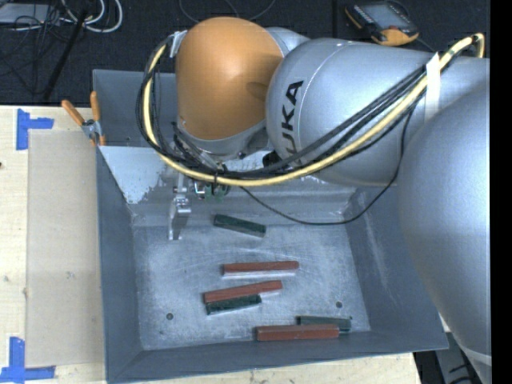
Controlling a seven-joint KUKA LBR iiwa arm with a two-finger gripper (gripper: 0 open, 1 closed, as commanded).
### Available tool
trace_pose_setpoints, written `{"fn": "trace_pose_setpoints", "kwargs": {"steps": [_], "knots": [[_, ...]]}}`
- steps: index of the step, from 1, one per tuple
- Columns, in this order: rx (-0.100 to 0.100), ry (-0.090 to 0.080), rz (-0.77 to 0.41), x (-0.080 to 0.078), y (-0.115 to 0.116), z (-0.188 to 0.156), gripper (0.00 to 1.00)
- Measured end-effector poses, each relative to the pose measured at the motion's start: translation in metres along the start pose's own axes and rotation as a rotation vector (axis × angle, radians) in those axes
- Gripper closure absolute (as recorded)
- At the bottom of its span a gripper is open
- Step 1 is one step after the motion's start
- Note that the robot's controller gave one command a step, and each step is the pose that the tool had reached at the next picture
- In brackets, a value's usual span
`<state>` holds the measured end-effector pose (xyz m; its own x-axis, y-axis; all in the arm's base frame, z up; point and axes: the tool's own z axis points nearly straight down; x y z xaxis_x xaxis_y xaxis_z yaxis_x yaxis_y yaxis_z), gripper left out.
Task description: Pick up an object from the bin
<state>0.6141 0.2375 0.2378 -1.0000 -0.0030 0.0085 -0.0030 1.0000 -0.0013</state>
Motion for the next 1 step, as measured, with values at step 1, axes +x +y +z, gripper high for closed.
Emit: {"fn": "trace_pose_setpoints", "kwargs": {"steps": [1], "knots": [[-0.002, -0.008, 0.003, -0.0017, -0.0011, -0.0053, 0.00]]}}
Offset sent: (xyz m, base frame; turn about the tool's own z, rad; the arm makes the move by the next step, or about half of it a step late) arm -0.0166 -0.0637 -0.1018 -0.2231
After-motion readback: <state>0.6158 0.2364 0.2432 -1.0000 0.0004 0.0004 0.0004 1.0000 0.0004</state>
